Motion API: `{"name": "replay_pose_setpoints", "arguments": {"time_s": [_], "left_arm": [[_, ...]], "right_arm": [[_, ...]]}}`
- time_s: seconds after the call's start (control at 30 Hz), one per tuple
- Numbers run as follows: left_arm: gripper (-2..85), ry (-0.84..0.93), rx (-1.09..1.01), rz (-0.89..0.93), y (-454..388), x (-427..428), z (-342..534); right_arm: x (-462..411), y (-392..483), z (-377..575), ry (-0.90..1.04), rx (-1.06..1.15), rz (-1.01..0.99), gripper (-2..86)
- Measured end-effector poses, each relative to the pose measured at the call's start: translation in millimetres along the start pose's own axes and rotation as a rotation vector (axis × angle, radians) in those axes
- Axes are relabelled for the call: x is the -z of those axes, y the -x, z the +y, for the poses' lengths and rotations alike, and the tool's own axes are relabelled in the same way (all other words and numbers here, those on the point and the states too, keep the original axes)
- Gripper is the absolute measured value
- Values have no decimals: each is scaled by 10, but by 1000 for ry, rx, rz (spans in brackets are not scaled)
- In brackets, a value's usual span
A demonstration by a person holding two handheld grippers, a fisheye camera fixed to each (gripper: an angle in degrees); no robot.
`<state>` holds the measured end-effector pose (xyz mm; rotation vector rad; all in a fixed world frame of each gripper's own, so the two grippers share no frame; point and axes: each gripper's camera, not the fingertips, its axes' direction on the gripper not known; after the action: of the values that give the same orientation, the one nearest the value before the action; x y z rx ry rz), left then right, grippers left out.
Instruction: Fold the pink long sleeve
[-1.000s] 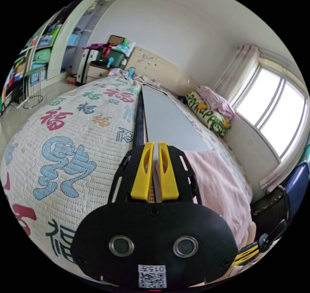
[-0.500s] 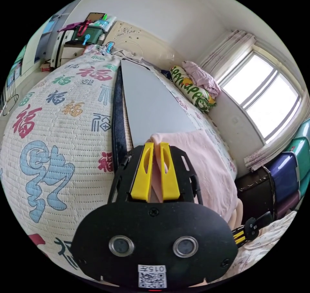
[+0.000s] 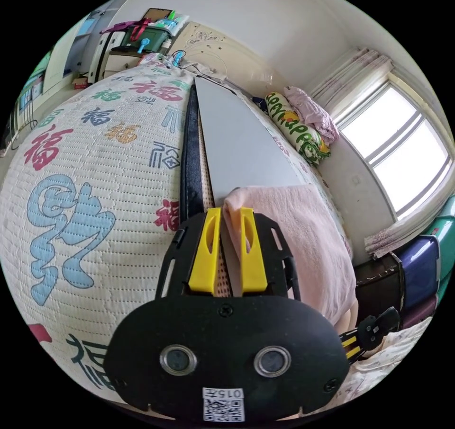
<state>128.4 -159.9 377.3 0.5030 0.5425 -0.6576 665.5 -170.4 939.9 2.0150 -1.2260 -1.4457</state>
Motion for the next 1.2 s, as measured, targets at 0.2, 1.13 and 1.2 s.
{"name": "replay_pose_setpoints", "arguments": {"time_s": [0.2, 1.13, 1.2], "left_arm": [[50, -80, 96, 30, 434, 246, 555], [221, -174, 192, 685, 1925, 51, 1397], [213, -174, 199, 688, 1972, 75, 1368]], "right_arm": [[676, 44, 59, -13, 184, -386, 44], [1572, -2316, -3479, -358, -437, -15, 137], [1326, -2115, -3799, -349, -406, -27, 136]]}}
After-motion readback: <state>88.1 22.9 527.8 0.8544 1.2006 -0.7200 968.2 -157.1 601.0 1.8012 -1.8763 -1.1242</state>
